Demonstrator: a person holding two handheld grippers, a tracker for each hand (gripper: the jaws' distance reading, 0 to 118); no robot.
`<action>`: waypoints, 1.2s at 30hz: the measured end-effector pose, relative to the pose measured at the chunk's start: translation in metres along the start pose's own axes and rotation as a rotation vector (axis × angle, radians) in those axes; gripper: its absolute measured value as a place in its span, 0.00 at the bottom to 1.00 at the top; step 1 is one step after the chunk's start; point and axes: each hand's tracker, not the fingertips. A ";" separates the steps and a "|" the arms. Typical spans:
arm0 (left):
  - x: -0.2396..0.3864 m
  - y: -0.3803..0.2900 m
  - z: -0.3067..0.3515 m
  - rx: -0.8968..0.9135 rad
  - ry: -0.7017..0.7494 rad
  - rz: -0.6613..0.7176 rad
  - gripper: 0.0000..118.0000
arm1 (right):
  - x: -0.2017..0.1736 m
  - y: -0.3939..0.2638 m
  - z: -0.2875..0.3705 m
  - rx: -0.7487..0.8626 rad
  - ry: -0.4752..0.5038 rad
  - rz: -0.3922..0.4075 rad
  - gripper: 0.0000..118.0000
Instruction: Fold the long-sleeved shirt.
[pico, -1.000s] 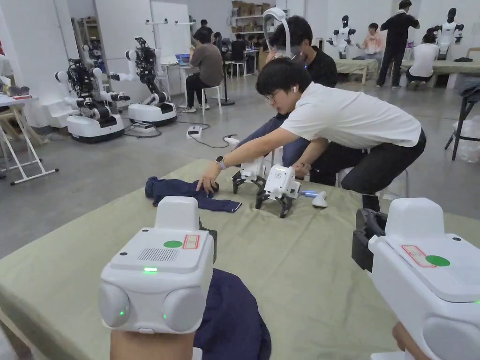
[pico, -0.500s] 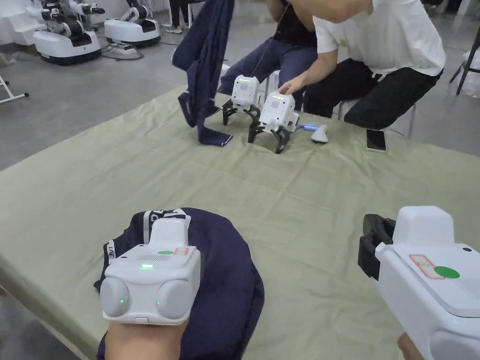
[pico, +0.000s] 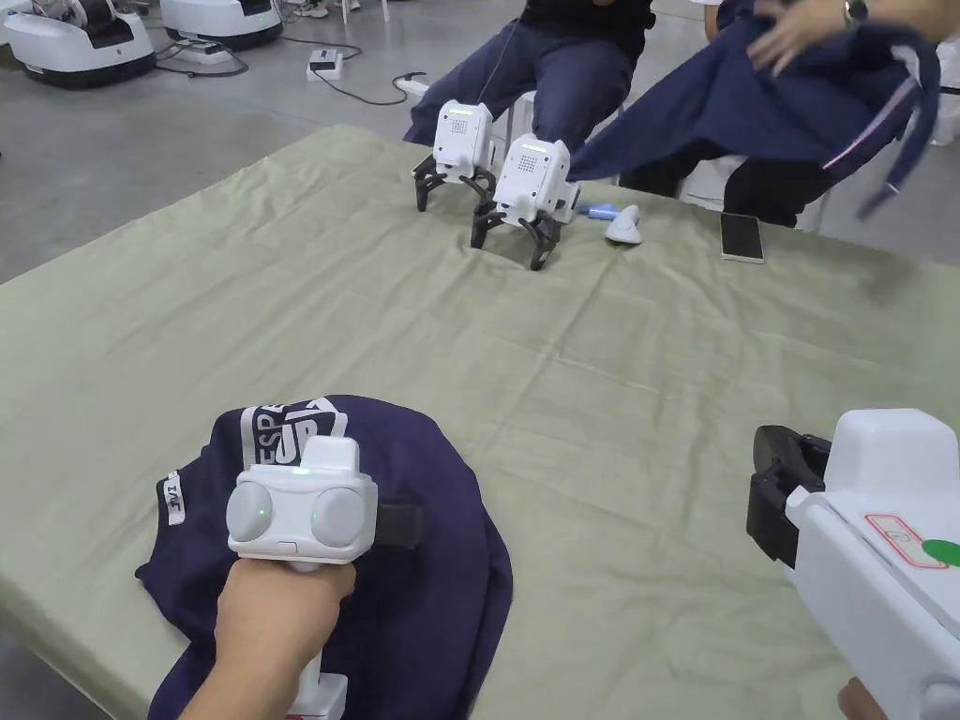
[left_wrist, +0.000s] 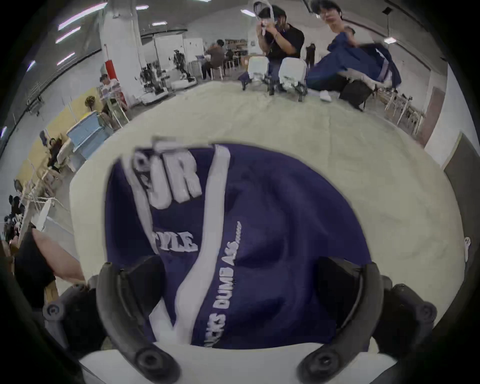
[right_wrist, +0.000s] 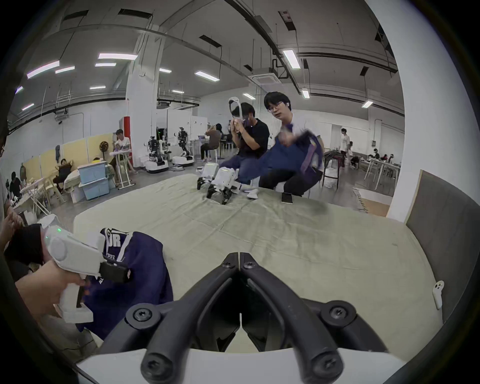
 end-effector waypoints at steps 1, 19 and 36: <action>0.002 -0.002 -0.008 -0.005 0.003 -0.005 0.91 | 0.001 -0.002 0.000 -0.005 -0.003 -0.001 0.00; 0.047 0.002 0.133 0.291 -0.114 -0.038 0.19 | 0.032 0.009 0.049 0.044 -0.037 -0.053 0.00; 0.259 0.002 0.315 0.591 -0.504 -0.276 0.19 | 0.154 0.043 0.198 0.215 -0.323 -0.082 0.00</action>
